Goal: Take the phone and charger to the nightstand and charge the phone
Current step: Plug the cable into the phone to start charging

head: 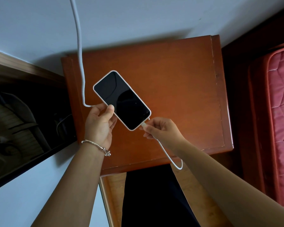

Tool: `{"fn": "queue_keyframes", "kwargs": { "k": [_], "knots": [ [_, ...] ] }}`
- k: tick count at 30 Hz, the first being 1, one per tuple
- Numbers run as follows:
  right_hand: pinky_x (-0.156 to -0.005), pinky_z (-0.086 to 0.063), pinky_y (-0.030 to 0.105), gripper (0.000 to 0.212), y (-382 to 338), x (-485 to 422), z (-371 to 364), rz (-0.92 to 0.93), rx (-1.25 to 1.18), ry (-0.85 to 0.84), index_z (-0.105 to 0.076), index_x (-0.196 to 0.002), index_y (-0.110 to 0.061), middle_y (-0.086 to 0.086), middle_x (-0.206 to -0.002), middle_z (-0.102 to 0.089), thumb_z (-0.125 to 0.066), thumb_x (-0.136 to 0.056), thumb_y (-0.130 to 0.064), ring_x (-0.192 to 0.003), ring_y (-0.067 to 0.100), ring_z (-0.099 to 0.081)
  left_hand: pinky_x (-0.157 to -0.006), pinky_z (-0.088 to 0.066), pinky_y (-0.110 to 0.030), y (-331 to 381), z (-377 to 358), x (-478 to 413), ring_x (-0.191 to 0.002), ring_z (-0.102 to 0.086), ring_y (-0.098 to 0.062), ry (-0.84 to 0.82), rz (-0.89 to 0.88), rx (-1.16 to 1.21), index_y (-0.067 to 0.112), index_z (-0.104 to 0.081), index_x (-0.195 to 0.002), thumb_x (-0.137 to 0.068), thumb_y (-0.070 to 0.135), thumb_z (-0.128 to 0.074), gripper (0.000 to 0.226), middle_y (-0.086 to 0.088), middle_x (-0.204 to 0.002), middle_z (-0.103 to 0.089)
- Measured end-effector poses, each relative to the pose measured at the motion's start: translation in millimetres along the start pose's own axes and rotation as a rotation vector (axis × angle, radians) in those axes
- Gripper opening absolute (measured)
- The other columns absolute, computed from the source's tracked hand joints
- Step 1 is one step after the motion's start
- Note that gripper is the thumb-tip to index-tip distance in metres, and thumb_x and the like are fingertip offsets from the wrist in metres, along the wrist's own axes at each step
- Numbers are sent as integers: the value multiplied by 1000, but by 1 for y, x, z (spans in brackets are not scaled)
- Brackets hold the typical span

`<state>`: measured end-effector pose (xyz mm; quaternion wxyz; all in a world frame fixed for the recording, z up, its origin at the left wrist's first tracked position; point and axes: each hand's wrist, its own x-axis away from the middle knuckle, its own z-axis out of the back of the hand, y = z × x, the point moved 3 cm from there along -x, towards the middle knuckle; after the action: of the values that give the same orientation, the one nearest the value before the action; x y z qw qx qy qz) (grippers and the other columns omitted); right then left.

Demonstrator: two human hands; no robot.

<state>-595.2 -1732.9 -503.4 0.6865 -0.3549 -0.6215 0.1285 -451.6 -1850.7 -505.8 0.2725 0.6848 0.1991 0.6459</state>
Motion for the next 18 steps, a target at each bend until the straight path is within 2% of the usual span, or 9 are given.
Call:
{"fn": "queue_keyframes", "kwargs": {
  "k": [2,6,10,13,16,18],
  "knots": [
    [-61,-51,12,10,2,3,3,-3,-26,7,-70,-82,-9,-5,-68,-71,-63,-88,-14,-61,-2,-66,-79,-50,-27,-2,0,1,-91,-67,-16,-27,26,-3,18,-61,-96,-89,14,-58,8,0,-94,-68],
    [-61,-51,12,9,9,9,11,-67,-98,-15,-70,-83,-12,-8,-63,-73,-63,-88,-14,-64,2,-69,-80,-51,-28,-6,-4,5,-87,-67,-14,-122,66,31,20,-62,-89,-87,14,-60,7,7,-83,-72],
    [-68,-55,19,8,11,7,20,-102,-112,7,-69,-89,-15,-3,-80,-76,-65,-88,-21,-81,14,-73,-84,-50,-31,-5,-15,6,-95,-65,-19,-162,76,42,20,-63,-93,-86,15,-61,9,-1,-97,-68],
    [-69,-53,23,10,3,4,29,-29,-179,42,-67,-92,-18,-5,-79,-73,-60,-90,-24,-78,14,-69,-82,-50,-31,-1,-21,4,-98,-64,-21,-190,57,28,20,-63,-93,-85,16,-62,9,-2,-98,-67],
    [-76,-55,27,20,-9,-3,36,26,-301,85,-67,-106,-16,4,-97,-73,-51,-96,-21,-86,16,-69,-80,-52,-28,2,-22,3,-101,-66,-21,-233,35,-4,22,-65,-94,-85,16,-62,11,-1,-101,-70],
    [-76,-54,28,24,-18,-7,36,51,-309,87,-65,-114,-14,5,-101,-72,-47,-97,-20,-90,18,-69,-78,-52,-25,2,-22,4,-101,-67,-19,-257,33,-18,23,-66,-96,-85,17,-62,13,1,-101,-71]
  ]
}}
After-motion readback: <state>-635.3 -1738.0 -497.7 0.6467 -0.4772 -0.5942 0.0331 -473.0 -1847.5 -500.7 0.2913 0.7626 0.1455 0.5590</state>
